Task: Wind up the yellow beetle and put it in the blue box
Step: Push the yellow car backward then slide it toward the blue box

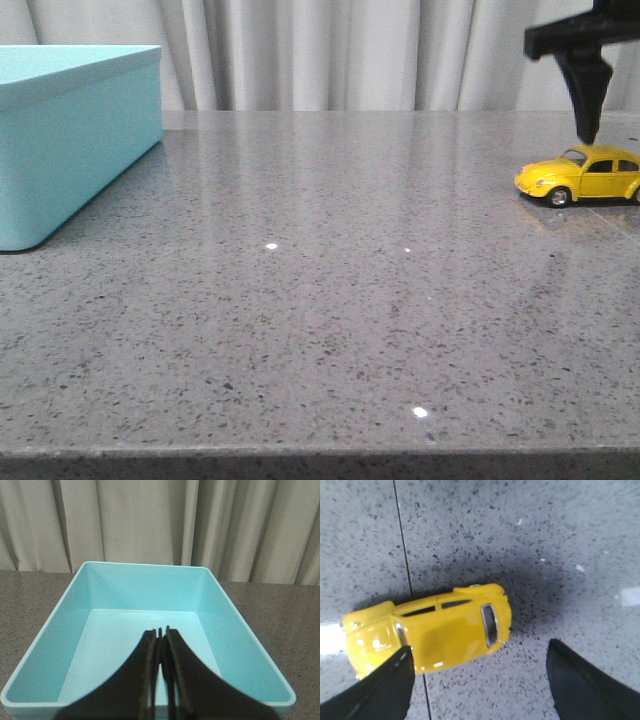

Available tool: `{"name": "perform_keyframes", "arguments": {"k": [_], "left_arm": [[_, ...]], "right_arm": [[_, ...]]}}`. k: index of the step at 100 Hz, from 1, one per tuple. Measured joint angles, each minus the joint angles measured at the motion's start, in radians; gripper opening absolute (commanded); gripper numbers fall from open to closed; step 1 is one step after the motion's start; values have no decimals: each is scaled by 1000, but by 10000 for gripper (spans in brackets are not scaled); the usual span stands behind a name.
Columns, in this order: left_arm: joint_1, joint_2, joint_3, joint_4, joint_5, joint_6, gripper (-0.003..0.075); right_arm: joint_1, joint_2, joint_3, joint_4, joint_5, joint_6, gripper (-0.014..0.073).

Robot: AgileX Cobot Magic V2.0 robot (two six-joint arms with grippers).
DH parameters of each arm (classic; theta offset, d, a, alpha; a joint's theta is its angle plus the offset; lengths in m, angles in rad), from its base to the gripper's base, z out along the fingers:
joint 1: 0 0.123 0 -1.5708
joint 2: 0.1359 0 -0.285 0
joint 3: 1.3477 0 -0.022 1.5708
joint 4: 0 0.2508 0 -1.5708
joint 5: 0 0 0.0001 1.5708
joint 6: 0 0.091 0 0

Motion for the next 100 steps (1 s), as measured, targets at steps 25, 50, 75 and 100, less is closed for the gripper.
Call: {"name": "perform_keyframes", "arguments": {"k": [25,50,75,100], "left_arm": [[0,0,0,0,0,0,-19],[0,0,0,0,13,0,-19],[0,27,0,0,26,0,-18],[0,91,-58,0,125,0,6]], "right_arm": [[9,-145,-19,92,13,-42,549],[28,-249,-19,107,18,-52,549],[39,-323,11,109,18,-61,549],[39,-334,26,110,20,-61,549]]}}
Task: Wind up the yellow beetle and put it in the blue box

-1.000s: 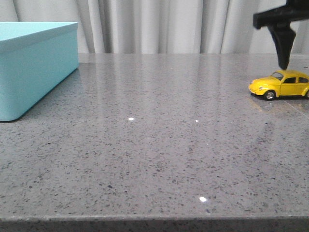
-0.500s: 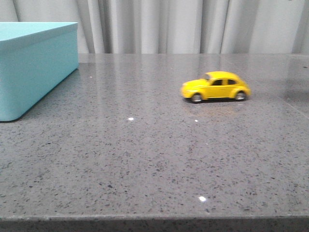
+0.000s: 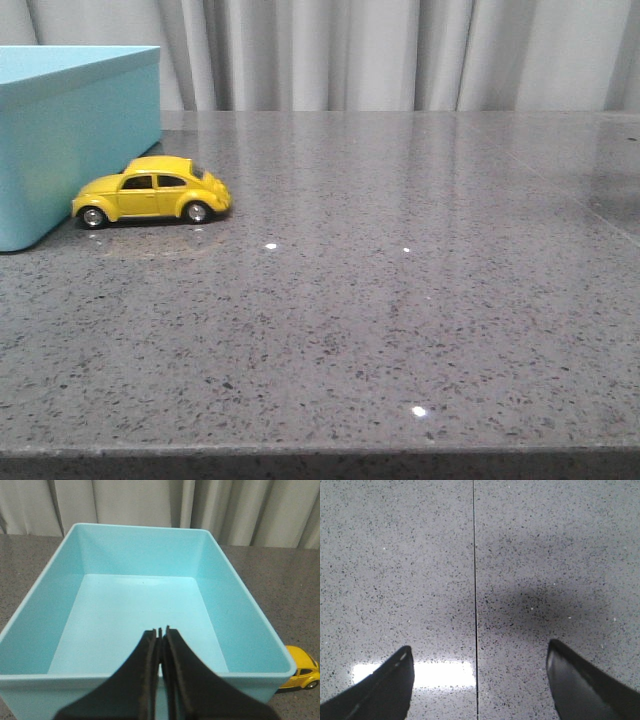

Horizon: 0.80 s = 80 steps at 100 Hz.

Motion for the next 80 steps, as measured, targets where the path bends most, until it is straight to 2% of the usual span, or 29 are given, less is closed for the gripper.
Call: {"name": "perform_keyframes", "arguments": {"k": [4,11,28,35,53,64,80], "left_arm": [[0,10,-13,0,16,0,37],[0,29,-42,0,42,0,137],[0,84,-124,2,95,27,504],[0,115,-165,2,119,37,590],[0,220,-294,3,202,65,600],[-7,304,-398,3,274,144,599],[-85,447,-569,-5,384,282,599]], "right_arm": [[0,0,0,0,0,0,549],[0,0,0,2,0,0,549],[0,0,0,2,0,0,549],[0,0,0,2,0,0,549],[0,0,0,4,0,0,549],[0,0,0,9,0,0,549],[0,0,0,9,0,0,549]]}}
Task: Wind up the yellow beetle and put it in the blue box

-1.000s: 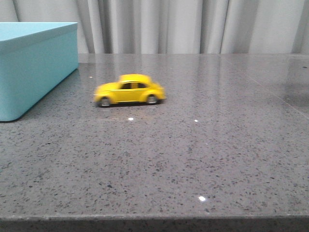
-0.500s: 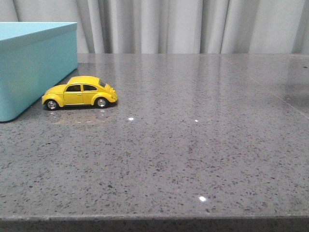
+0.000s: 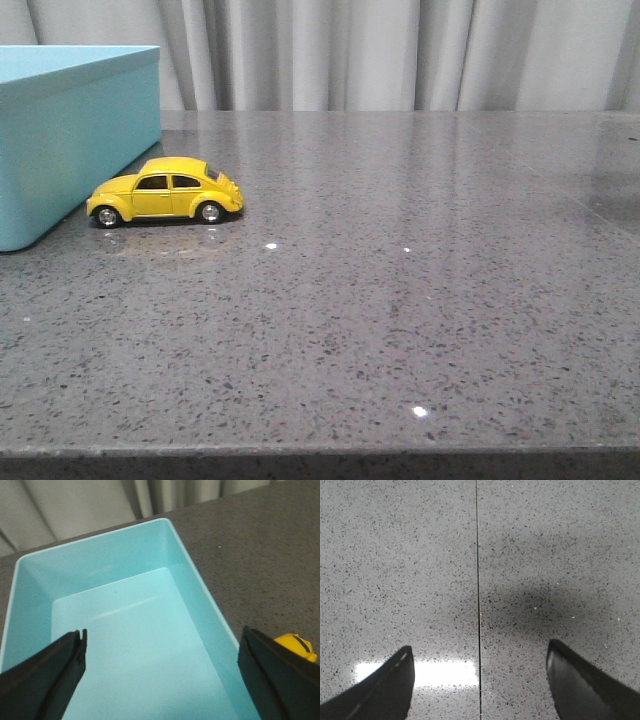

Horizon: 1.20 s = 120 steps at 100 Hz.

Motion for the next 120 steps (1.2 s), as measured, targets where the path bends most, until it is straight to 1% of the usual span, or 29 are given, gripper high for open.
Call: {"name": "perform_keyframes", "arguments": {"k": [23,44,56,67,86,105,120], "left_arm": [[-146,224,-225,-2,174,234,599],[-248,437,-402,-2,329,308,599],[-292,546,-475,0,386,378,599],[-329,624,-500,33,416,428,599],[-373,713,-506,78,457,443,599],[-387,779,-506,101,458,443,599],[-387,820,-508,154,458,443,599]], "right_arm": [[0,0,0,8,0,-2,549],[0,0,0,8,0,-2,549],[0,0,0,8,2,-2,549],[0,0,0,8,4,-2,549],[0,0,0,8,7,-2,549],[0,0,0,8,7,-4,549],[0,0,0,8,7,-23,549]]}}
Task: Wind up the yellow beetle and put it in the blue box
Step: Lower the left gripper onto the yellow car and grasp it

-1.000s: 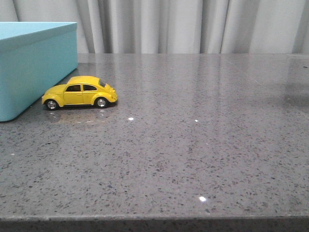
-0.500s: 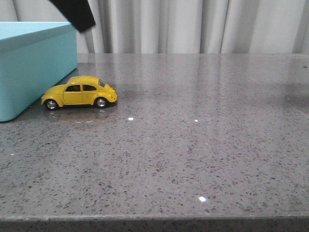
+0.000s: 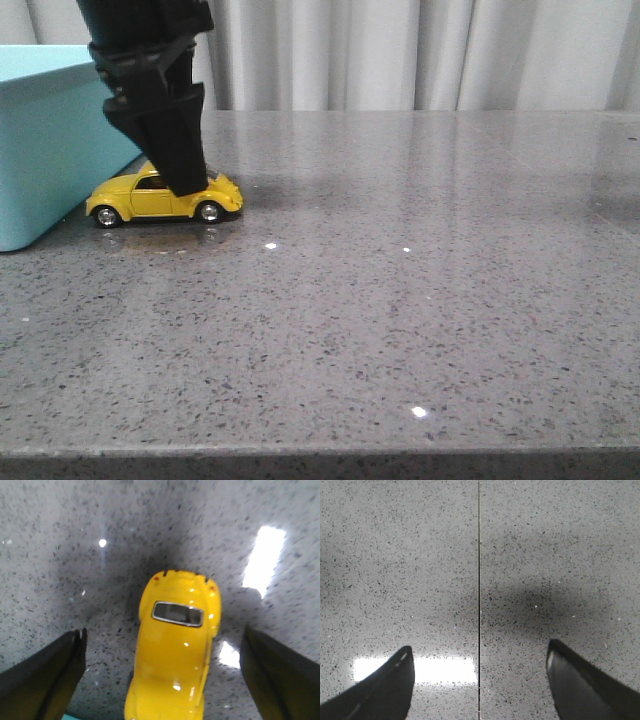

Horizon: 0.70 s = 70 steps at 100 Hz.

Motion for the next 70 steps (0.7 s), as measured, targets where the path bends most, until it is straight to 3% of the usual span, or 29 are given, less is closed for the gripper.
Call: {"name": "perform_keyframes", "arguments": {"k": [39,70], "left_arm": [[0,57,0,19,-8,0,588],[0,57,-1,19,-8,0,309]], "right_arm": [[2,0,0,0,0,-7,549],[2,0,0,0,0,-8,549]]}}
